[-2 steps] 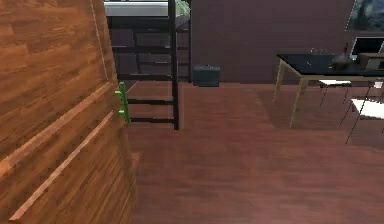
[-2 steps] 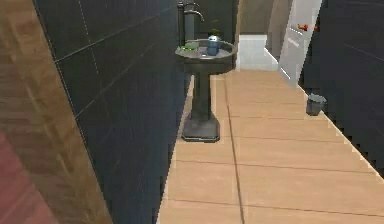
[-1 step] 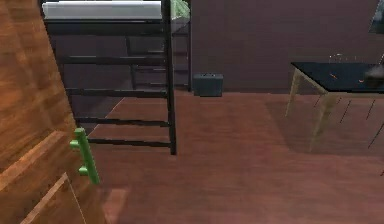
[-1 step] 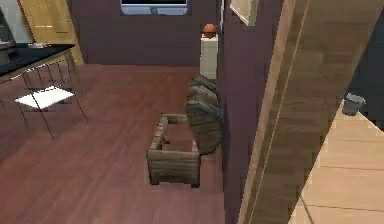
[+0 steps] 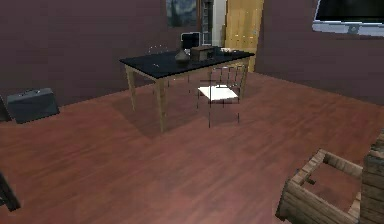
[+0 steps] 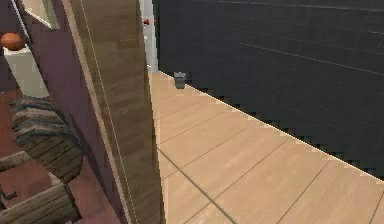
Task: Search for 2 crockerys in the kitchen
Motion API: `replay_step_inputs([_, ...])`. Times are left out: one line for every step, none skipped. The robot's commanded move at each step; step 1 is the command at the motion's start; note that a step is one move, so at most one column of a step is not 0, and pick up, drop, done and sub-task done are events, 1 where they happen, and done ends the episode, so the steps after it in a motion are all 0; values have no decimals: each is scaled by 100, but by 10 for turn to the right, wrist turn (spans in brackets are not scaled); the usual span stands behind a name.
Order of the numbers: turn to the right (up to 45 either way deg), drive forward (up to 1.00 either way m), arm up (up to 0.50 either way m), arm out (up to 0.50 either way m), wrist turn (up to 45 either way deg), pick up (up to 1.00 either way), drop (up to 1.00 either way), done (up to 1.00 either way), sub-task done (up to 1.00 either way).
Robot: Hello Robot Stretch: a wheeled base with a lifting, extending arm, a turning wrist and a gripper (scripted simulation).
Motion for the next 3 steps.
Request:
replay_step_inputs([90,0,0,0,0,0,0,0,0])
replay_step_inputs([0,50,0,0,0,0,0,0,0])
replay_step_inputs([-30,0,0,0,0,0,0,0,0])
